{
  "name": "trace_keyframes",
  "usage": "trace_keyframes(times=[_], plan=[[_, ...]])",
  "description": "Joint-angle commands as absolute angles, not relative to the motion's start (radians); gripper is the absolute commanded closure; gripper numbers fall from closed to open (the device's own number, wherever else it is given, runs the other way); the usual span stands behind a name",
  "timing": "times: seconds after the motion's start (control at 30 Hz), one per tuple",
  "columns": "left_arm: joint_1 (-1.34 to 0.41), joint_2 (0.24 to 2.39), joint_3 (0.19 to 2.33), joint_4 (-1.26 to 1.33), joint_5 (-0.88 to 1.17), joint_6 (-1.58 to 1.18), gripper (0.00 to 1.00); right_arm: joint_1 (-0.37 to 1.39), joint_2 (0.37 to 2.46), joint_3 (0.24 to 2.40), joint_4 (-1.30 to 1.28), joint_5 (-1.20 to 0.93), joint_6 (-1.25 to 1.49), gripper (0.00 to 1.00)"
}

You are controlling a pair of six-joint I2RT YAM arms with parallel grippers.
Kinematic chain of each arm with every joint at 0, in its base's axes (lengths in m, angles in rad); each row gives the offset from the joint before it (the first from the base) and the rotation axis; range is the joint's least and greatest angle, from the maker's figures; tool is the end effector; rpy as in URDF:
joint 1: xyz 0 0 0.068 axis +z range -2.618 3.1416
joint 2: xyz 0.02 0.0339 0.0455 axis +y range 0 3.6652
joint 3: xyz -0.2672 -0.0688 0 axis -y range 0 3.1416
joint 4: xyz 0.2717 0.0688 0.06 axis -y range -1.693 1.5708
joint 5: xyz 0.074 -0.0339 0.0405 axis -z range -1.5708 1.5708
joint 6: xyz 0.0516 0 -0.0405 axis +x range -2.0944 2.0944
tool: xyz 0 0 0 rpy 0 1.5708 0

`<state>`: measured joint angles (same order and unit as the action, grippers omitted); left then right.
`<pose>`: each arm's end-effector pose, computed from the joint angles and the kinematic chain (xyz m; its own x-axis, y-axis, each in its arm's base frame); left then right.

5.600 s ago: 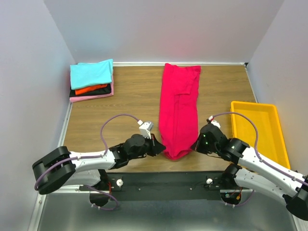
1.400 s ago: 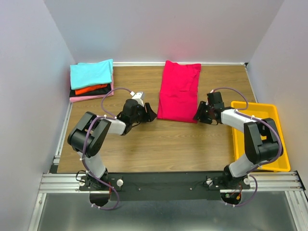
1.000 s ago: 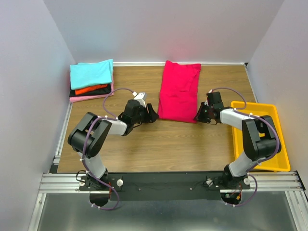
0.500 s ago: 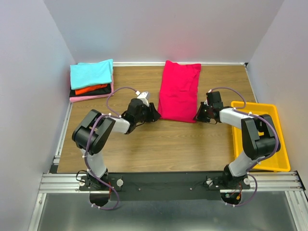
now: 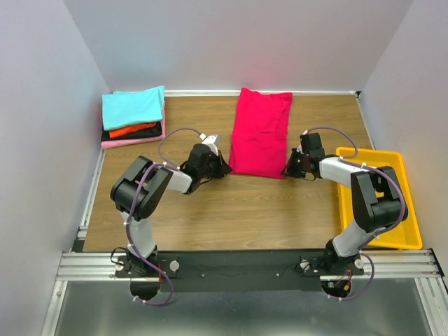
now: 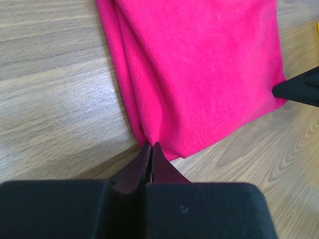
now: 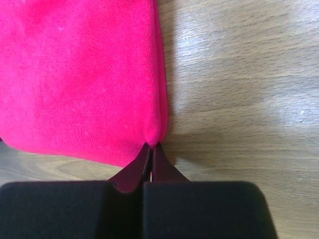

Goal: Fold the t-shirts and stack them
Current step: Fold the tshirt

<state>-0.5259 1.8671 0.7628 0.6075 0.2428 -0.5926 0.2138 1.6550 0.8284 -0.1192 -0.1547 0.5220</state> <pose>0.3249 -0.2029 0.0942 -0.7162 -0.2112 -0.6652 0.3256 0.7420 -0.5861 0.3343 0.0807 0.1192 -0.8354 0.3228 -0.4449 0.1371 0.9062 0.4001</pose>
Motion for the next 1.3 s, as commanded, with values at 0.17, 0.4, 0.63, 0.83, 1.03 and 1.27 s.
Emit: trace_keyframes(times=[0.17,0.4,0.63,0.83,1.03,1.27], plan=[[-0.532,1.756,0.7,0.569,0.118,-0.578,1.0,0.216,1.628,0.802,-0.166,-0.118,0.505,0.99],[-0.535,1.744,0.657,0.581,0.095,-0.612,1.0,0.216,1.618,0.799,-0.183,-0.087,0.508,0.99],[-0.538,1.772,0.644,0.601,0.139,-0.626,0.97,0.216,1.612,0.798,-0.186,-0.097,0.508,1.0],[-0.557,1.789,0.649,0.634,0.175,-0.637,0.71,0.216,1.615,0.802,-0.184,-0.112,0.508,0.99],[-0.572,1.831,0.68,0.635,0.175,-0.638,0.64,0.216,1.608,0.799,-0.184,-0.13,0.508,0.93],[-0.587,1.868,0.698,0.638,0.178,-0.637,0.71,0.215,1.609,0.798,-0.184,-0.14,0.505,0.92]])
